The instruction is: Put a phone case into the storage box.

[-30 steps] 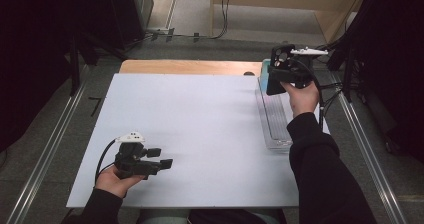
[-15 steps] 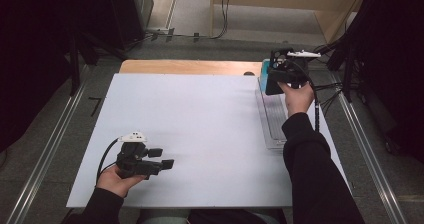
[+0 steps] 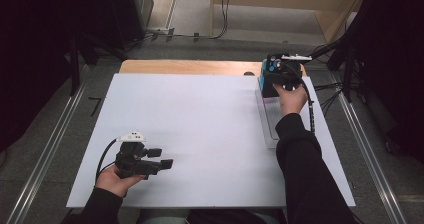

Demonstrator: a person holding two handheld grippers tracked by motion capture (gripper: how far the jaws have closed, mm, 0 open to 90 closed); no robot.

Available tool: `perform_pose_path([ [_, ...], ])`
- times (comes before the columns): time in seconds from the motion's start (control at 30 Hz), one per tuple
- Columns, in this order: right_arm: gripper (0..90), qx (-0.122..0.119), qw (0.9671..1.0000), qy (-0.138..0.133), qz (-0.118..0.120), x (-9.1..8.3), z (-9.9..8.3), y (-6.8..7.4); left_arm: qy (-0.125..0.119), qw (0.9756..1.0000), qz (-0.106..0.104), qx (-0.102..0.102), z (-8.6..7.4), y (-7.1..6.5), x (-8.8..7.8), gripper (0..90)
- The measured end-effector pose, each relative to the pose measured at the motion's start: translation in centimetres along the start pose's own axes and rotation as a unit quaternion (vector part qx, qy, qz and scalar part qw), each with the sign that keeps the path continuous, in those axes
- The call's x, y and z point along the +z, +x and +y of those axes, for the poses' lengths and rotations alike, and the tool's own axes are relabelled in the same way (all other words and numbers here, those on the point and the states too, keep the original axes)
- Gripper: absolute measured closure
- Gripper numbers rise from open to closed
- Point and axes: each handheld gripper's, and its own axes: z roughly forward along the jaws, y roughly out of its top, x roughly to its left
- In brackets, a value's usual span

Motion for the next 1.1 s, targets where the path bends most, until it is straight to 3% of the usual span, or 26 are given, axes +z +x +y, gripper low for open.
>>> perform_pose_path([
  [0.2, 10.7, 0.001, 0.9999, -0.002, 0.010, 0.8, -0.3, 0.3, 0.001, 1.0000, -0.001, 0.001, 0.0, 0.0, 0.1, 29.8],
  [0.33, 10.4, -0.006, 0.9999, 0.014, 0.004, 1.4, -0.6, 0.4, 0.003, 1.0000, -0.001, 0.001, 0.0, 0.0, 0.1, 29.7],
  [0.57, 9.7, -0.037, 0.9991, 0.018, 0.009, 1.5, -0.7, 0.6, 0.003, 1.0000, -0.002, 0.003, 0.0, 0.0, 0.2, 29.7],
  [0.67, 0.8, -0.049, 0.9985, 0.025, -0.004, 1.2, -0.6, 0.6, 0.001, 1.0000, 0.000, -0.004, 0.0, 0.0, 0.0, 29.6],
  [0.73, 0.8, -0.039, 0.9987, 0.029, 0.014, 1.0, -0.5, 0.4, 0.000, 1.0000, 0.001, -0.006, 0.0, 0.1, -0.1, 29.7],
  [1.1, 0.8, -0.023, 0.9976, 0.035, 0.055, -1.2, -0.2, 0.7, 0.002, 0.9999, 0.000, -0.012, 0.1, 0.3, -0.2, 29.6],
])
